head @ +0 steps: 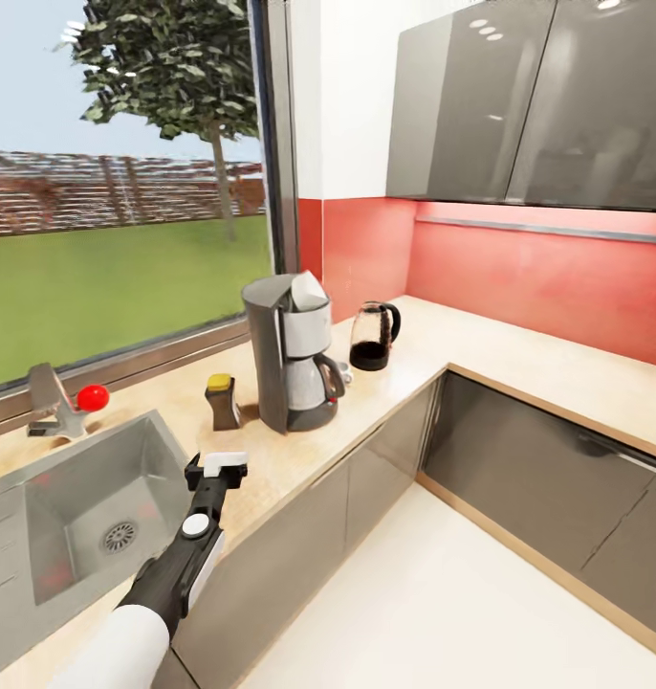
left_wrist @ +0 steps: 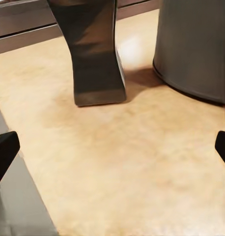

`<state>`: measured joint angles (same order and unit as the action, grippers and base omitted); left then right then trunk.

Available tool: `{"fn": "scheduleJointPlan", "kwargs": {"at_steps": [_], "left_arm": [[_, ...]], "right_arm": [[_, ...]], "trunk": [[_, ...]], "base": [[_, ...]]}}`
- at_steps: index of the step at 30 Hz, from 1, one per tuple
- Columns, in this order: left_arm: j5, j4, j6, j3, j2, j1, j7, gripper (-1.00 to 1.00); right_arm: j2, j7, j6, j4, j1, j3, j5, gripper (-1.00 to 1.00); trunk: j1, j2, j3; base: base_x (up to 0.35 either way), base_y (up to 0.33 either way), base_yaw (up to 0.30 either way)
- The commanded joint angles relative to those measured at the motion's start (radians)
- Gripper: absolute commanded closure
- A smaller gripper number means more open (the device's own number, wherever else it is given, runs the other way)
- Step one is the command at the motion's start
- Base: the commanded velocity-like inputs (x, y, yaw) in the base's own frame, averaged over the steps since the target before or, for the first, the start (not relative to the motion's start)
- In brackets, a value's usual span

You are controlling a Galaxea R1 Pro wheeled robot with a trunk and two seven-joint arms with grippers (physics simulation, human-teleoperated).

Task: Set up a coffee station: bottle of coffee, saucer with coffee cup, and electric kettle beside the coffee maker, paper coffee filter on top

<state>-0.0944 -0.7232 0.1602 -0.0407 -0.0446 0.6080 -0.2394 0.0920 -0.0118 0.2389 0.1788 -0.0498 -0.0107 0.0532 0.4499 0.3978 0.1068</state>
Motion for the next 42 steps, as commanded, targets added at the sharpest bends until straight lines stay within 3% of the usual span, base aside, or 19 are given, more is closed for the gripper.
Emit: {"fn": "scheduleJointPlan", "kwargs": {"at_steps": [1, 12, 18, 19, 20, 25, 28, 30, 31, 34, 35, 39, 42], "left_arm": [[-0.01, 0.001, 0.001, -0.002, 0.0, 0.001, -0.009, -1.0], [-0.008, -0.015, 0.003, -0.006, 0.0, -0.005, 0.002, -1.0], [-0.006, -0.124, 0.004, -0.019, -0.005, -0.061, 0.027, -1.0], [-0.005, -0.251, -0.001, -0.038, -0.006, -0.135, 0.094, -1.0], [-0.005, -0.294, -0.002, -0.046, -0.005, -0.166, 0.12, -1.0], [-0.005, -0.438, 0.001, -0.059, -0.005, -0.294, 0.22, -1.0], [-0.004, -0.532, 0.003, -0.062, -0.006, -0.401, 0.365, -1.0], [-0.004, -0.544, 0.003, -0.062, -0.006, -0.42, 0.411, -1.0], [-0.004, -0.553, 0.003, -0.062, -0.004, -0.442, 0.485, -1.0], [-0.005, -0.559, 0.002, -0.061, -0.003, -0.491, 0.601, -1.0], [-0.006, -0.561, 0.003, -0.061, -0.001, -0.532, 0.664, -1.0], [-0.009, -0.555, 0.004, -0.06, 0.0, -0.601, 0.752, -1.0], [-0.012, -0.458, 0.004, -0.049, 0.001, -0.636, 0.77, -1.0]], "right_arm": [[0.0, 0.0, 0.003, -0.001, -0.001, -0.002, 0.005, -1.0], [0.0, 0.0, 0.005, 0.0, -0.001, -0.001, 0.007, -1.0], [0.0, 0.0, 0.022, 0.002, -0.001, 0.0, 0.007, -1.0], [0.0, 0.0, 0.035, 0.002, -0.001, 0.0, 0.007, -1.0], [0.0, 0.0, 0.038, 0.002, -0.001, 0.0, 0.007, -1.0], [0.0, 0.0, 0.043, 0.002, -0.001, 0.0, 0.007, -1.0], [0.0, 0.0, 0.045, 0.002, -0.001, 0.0, 0.007, -1.0], [0.0, 0.0, 0.045, 0.002, -0.001, 0.0, 0.007, -1.0], [0.0, 0.0, 0.045, 0.002, -0.001, 0.0, 0.007, -1.0], [0.0, 0.0, 0.045, 0.002, -0.001, 0.0, 0.007, -1.0], [-0.001, 0.0, 0.045, 0.002, -0.001, -0.001, 0.007, -1.0], [-0.001, 0.0, 0.045, 0.002, -0.001, 0.0, 0.007, -1.0], [-0.001, 0.0, 0.046, 0.003, -0.001, 0.0, 0.008, -1.0]], "trunk": [[0.0, 0.002, 0.002], [0.0, 0.002, 0.002], [0.0, 0.002, 0.002], [0.0, 0.002, 0.002], [0.0, 0.002, 0.002], [0.0, 0.002, 0.002], [0.0, 0.002, 0.002], [0.0, 0.002, 0.002], [0.0, 0.002, 0.002], [0.0, 0.002, 0.002], [0.0, 0.002, 0.002], [0.0, 0.002, 0.002], [0.0, 0.002, 0.002]], "base": [[-0.284, -0.163, 0.0], [-0.152, -0.078, 0.0], [-0.005, -0.003, 0.0], [0.0, 0.0, 0.0], [0.0, 0.0, 0.0], [0.0, 0.0, 0.0], [0.0, 0.0, 0.0], [0.0, 0.0, 0.0], [0.0, 0.0, 0.0], [0.0, 0.0, 0.0], [0.0, 0.0, 0.0], [0.0, 0.0, 0.0], [0.0, 0.0, 0.0]]}}
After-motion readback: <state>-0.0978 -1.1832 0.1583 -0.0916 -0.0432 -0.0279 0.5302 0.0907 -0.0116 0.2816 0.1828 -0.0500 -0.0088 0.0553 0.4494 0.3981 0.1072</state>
